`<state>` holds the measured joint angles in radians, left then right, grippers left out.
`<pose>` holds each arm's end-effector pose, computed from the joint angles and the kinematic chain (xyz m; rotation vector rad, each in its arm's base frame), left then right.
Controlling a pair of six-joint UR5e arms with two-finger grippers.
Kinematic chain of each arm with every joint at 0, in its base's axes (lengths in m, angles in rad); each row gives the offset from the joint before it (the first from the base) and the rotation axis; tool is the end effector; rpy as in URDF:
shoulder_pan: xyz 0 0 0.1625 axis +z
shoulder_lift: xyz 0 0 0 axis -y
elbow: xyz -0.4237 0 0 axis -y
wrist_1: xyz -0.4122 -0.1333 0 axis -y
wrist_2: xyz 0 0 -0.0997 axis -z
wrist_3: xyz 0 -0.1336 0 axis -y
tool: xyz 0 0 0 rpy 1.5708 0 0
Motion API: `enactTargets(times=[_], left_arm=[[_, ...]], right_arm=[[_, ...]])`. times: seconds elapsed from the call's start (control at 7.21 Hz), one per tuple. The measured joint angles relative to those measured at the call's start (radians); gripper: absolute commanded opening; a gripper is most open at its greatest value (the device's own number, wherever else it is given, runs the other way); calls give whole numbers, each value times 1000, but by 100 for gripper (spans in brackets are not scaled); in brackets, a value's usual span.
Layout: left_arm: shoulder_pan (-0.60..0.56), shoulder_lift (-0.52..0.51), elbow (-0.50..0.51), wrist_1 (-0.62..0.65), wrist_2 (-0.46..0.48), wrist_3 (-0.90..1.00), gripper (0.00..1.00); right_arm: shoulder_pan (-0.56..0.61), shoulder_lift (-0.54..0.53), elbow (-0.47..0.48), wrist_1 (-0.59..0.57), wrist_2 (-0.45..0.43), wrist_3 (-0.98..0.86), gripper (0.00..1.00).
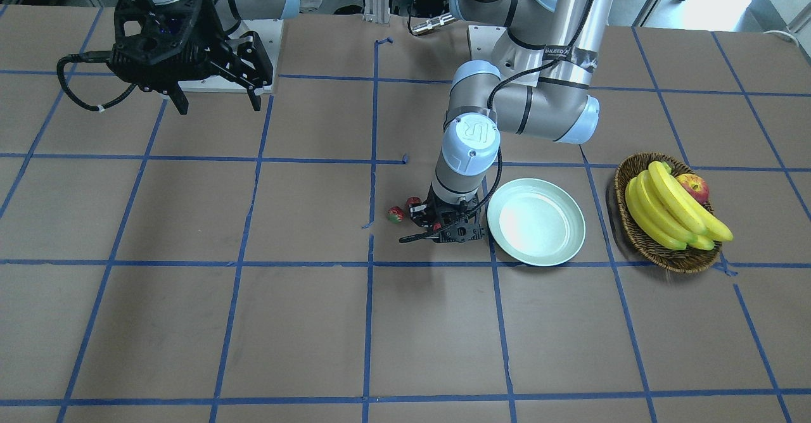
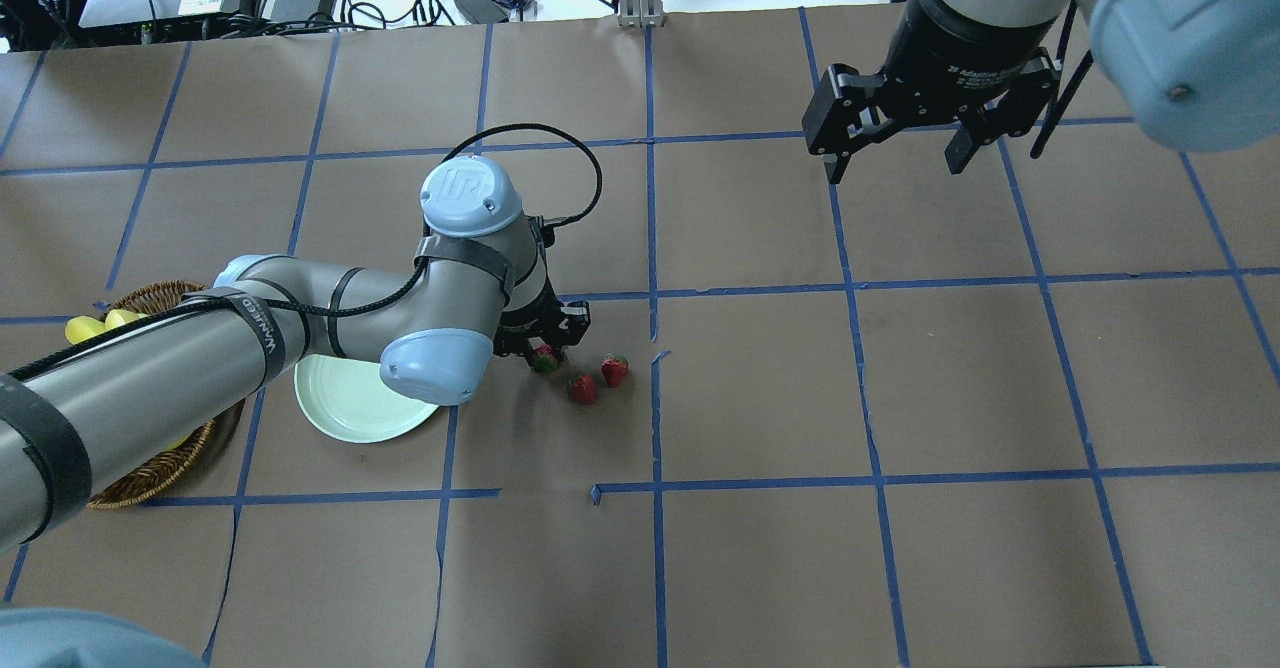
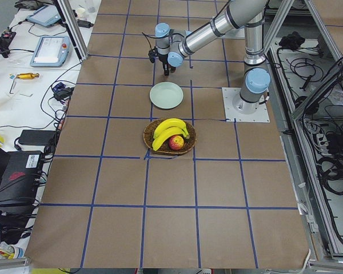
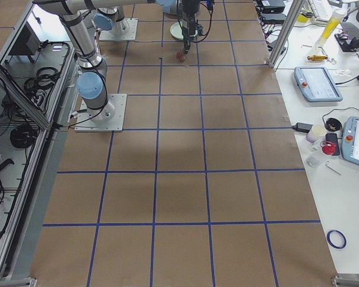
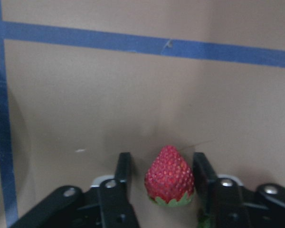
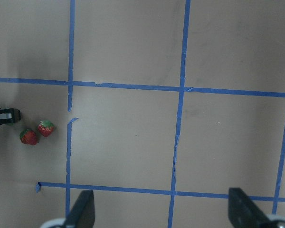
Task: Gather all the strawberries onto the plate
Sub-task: 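Lower the strawberry onto the green plate and open the left gripper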
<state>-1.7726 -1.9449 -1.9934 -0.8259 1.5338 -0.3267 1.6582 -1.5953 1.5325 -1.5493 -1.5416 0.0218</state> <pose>-0.2428 -0.4971 0.1237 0.1961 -3.1119 -0.0930 0.1809 -0.4922 0.4826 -0.1029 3.1079 -0.0617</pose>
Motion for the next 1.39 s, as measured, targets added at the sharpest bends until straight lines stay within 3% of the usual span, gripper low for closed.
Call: enactTargets(times=[0.42,0.55,0.69,0.83,1.11,1.39], left_arm=[[61,58,61,-145,60,158,0],[128,84,68,-226,94,249,8],[194,99,57,-268,110,332,47],[237,105,36,-284,116,384,99],[266,106,14,-288,112,406,100],[239,114,19,-290,94,225,100]], right_arm=[[0,0,0,0,2,4,100],[0,0,0,-1,2,5,100],[0,2,0,-1,3,6,100],[1,3,0,-2,3,8,100],[1,5,0,-3,4,9,100],[1,6,0,-3,5,10,100]])
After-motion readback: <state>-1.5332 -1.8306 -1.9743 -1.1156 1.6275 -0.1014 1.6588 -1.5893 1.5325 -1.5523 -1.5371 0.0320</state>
